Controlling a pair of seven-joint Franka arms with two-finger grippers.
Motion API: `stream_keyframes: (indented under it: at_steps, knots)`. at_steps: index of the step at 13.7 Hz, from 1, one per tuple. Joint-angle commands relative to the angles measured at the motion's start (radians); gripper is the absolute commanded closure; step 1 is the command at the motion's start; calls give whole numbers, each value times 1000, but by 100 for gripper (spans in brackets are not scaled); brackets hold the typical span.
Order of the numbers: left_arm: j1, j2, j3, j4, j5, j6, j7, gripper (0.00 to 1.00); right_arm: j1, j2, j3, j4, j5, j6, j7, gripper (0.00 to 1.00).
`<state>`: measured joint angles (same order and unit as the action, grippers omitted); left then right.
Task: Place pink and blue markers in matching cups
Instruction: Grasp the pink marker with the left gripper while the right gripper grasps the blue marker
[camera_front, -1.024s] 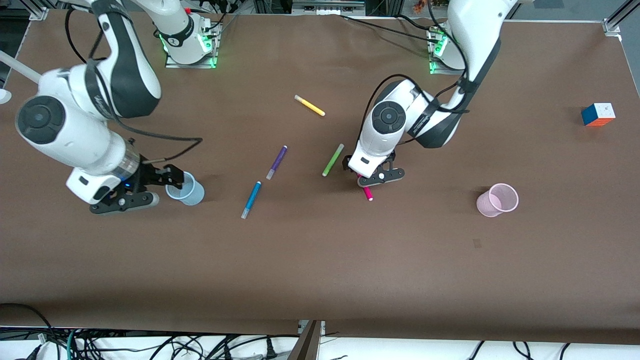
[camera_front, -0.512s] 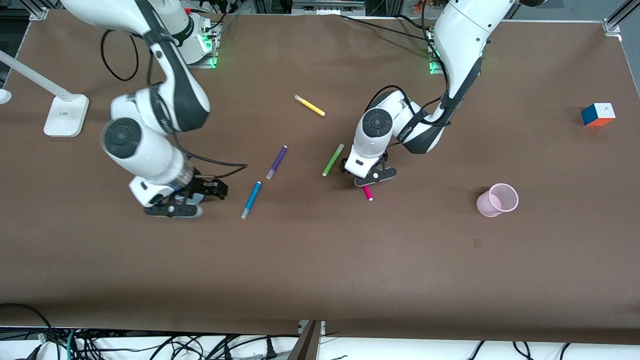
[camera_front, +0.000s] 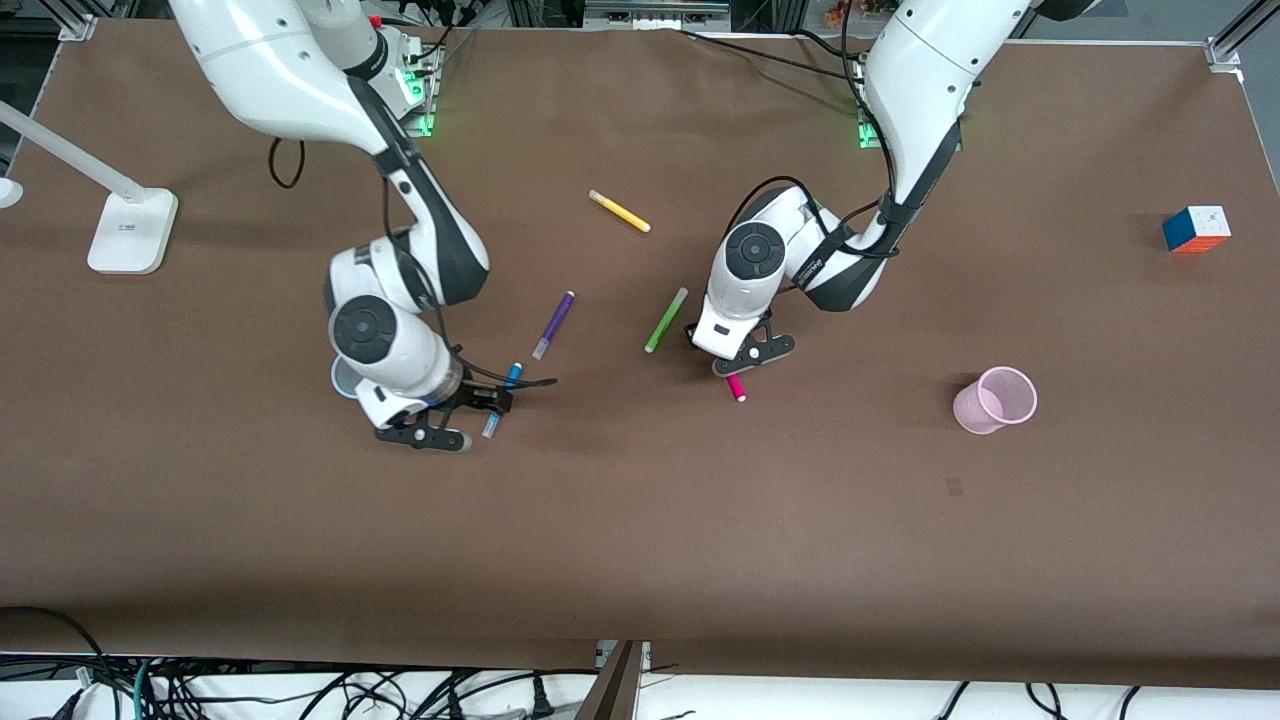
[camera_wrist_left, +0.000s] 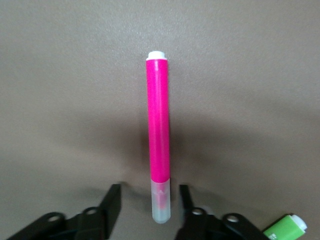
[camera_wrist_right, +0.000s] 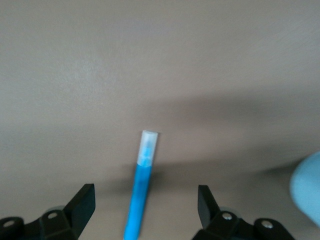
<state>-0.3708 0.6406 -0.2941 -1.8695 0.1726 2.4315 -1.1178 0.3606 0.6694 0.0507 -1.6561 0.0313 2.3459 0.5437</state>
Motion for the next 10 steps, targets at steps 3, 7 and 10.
stream_keyframes:
  at_steps: [3, 7, 10]
  knots:
    - [-5, 10, 1, 9, 18, 9, -23, 93, 34, 44, -5, 6, 13, 56, 130, 26]
    - [10, -30, 3, 9, 22, -12, -4, 100, 12, 56, -6, 4, 13, 50, 131, 39]
    - [56, -85, 1, 50, 27, -150, 79, 99, 11, 64, -6, 4, 13, 52, 131, 41]
